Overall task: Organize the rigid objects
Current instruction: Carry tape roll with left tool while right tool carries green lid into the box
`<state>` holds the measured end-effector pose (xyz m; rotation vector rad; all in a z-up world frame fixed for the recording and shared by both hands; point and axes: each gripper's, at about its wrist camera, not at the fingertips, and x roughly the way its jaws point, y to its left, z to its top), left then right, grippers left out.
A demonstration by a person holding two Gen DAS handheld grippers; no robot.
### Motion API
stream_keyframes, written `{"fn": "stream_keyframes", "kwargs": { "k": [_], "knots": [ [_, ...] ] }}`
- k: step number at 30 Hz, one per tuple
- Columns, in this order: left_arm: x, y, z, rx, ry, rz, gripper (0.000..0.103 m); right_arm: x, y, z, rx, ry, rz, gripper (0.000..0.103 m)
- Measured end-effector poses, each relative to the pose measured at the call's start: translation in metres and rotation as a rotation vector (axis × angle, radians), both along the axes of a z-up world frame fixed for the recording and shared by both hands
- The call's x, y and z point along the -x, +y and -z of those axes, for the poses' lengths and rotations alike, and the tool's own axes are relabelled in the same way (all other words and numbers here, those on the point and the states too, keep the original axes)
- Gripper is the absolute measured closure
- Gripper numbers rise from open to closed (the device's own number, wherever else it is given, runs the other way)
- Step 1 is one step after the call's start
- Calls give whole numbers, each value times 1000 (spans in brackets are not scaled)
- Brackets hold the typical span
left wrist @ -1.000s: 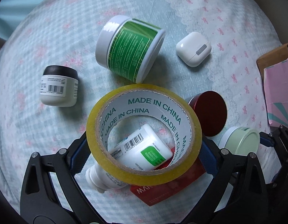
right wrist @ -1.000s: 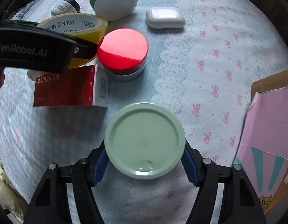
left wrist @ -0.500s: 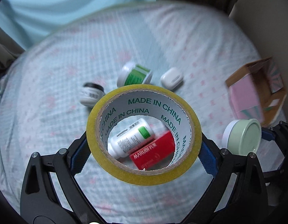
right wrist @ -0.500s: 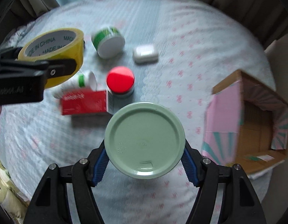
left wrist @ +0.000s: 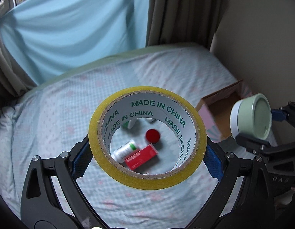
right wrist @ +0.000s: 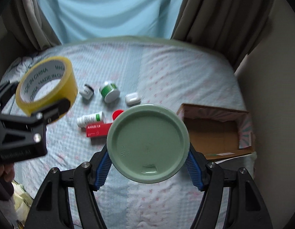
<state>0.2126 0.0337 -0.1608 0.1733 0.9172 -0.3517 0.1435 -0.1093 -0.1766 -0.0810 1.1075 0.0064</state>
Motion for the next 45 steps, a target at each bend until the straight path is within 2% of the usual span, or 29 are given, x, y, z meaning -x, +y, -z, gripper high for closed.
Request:
{"fn": "stream_keyframes", "kwargs": {
  "k": [5, 9, 15, 20, 26, 33, 40, 45],
  "knots": [
    [21, -36, -29, 13, -38, 15, 6, 13, -35, -28, 5, -59, 12, 38],
    [35, -82, -47, 13, -61, 12, 6, 24, -77, -42, 2, -94, 4, 38],
    [45, -159, -49, 10, -61, -17, 6, 23, -156, -39, -4, -105, -11, 38],
    [43, -227, -37, 19, -23, -39, 6, 1, -225, -19, -27, -75, 12, 38],
    [22, -291, 0, 7, 43, -46, 6, -37, -296, 22, -58, -2, 75, 38],
    [-20, -339, 65, -47, 145, -28, 6, -78, -340, 90, -64, 104, 66, 38],
    [-60, -364, 155, -113, 260, -9, 6, -98, -344, 165, -10, 196, -118, 38],
    [-79, -365, 215, -147, 353, -19, 6, -97, -333, 207, 31, 216, -285, 38]
  ]
}}
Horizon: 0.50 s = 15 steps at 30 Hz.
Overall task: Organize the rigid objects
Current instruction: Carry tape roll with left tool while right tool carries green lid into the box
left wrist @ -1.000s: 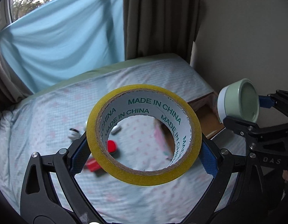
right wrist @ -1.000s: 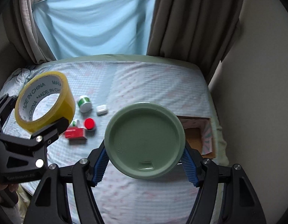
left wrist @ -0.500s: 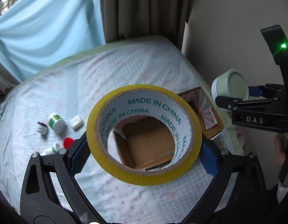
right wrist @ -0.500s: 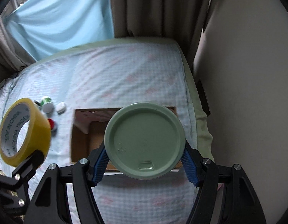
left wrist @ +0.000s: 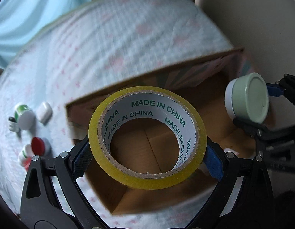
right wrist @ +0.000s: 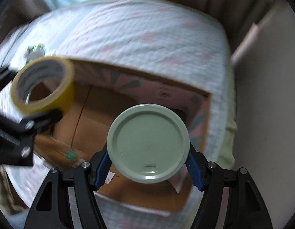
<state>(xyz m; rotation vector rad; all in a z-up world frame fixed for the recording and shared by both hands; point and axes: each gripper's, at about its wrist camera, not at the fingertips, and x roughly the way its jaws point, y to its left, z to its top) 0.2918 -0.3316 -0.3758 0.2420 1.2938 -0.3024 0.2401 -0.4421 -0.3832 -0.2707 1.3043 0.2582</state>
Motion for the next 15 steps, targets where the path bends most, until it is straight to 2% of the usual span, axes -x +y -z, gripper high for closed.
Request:
{"fn": "stream_keyframes", "kwargs": {
  "k": [3, 6, 10, 15],
  "knots": [
    [-6, 1, 28, -30, 64, 14, 6, 1, 4, 26, -11, 47, -27, 38],
    [-7, 1, 44, -42, 103, 15, 6, 8, 7, 42, -1, 67, -43, 38],
    [-9, -2, 49, -57, 113, 25, 6, 9, 8, 42, -22, 66, -51, 38],
    [-18, -6, 42, -69, 96, 37, 5, 6, 20, 43, 29, 39, -98, 37]
  ]
}}
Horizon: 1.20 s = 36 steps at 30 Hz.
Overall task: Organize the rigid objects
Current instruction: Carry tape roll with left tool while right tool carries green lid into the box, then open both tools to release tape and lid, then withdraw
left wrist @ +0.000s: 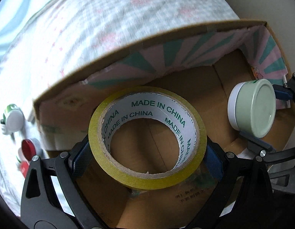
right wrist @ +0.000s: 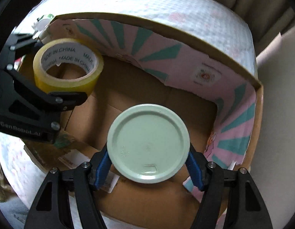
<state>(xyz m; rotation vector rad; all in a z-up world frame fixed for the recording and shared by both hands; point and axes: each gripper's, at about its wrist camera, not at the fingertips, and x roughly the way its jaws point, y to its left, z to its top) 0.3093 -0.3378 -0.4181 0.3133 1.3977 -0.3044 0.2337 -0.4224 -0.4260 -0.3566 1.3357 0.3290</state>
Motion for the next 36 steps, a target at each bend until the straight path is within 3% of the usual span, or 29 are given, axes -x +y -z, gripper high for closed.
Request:
{"fn": "stream_keyframes", "kwargs": {
  "k": [1, 2, 3, 4, 8, 16, 21, 29, 36],
  "knots": [
    [-2, -2, -4, -17, -17, 2, 5, 0, 1, -1, 10, -15, 5, 37],
    [-3, -2, -8, -28, -34, 5, 3, 0, 0, -3, 21, -33, 17, 28],
    [-3, -2, -15, -32, -59, 7, 0, 1, -2, -6, 14, -43, 25, 2],
    [-2, -2, -21, -20, -82, 7, 0, 2, -4, -10, -17, -42, 28, 0],
    [-6, 4, -28, 11, -74, -14, 0, 10, -9, -28, -79, -108, 59, 0],
    [-1, 18, -40, 19, -91, -29, 0, 17, -2, -38, -56, -120, 82, 0],
    [4, 26, -63, 26, -117, -31, 0, 21, 5, -57, -53, -130, 95, 0],
    [28, 43, -122, 52, -189, -56, 0, 38, 12, -105, -78, -154, 136, 0],
    [72, 87, -193, 107, -274, -129, 0, 54, 47, -157, -21, -241, 68, 0]
  ]
}}
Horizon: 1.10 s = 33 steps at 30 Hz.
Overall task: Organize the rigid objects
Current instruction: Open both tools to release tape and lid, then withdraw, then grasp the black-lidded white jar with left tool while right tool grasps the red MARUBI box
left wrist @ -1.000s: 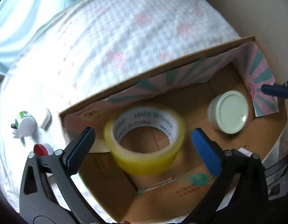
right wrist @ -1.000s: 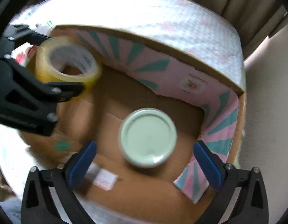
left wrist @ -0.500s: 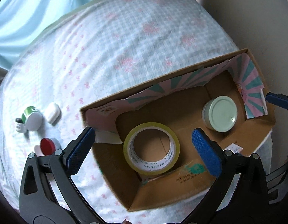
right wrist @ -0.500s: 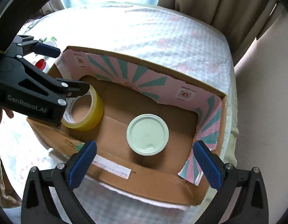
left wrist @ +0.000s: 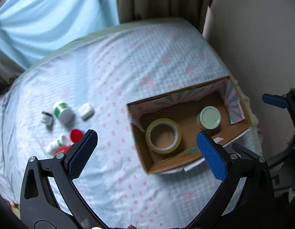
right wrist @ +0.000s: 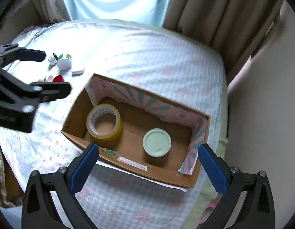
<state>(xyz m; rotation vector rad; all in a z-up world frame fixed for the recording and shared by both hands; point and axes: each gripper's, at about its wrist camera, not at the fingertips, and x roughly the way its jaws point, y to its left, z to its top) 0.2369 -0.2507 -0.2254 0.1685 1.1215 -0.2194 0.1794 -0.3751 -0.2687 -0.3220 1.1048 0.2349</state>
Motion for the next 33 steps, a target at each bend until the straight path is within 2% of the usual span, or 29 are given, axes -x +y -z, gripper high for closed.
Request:
{"fn": "stream_keyframes", "kwargs": {
  "k": [8, 13, 18, 22, 28, 33],
  "knots": [
    [60, 88, -51, 36, -57, -95, 0, 29, 57, -42, -41, -38, -9, 0],
    [85, 168, -59, 77, -58, -161, 0, 51, 111, -65, -55, -73, 11, 0],
    [99, 261, -56, 96, -51, -182, 0, 63, 168, -77, -49, -86, 65, 0],
    [102, 328, -54, 76, -61, -180, 0, 71, 217, -84, -88, -69, 113, 0],
    [85, 419, -46, 72, -63, -158, 0, 70, 295, -72, -63, -46, 127, 0],
    [57, 460, -36, 65, -40, -110, 0, 61, 347, -57, -69, -14, 90, 0]
  ]
}}
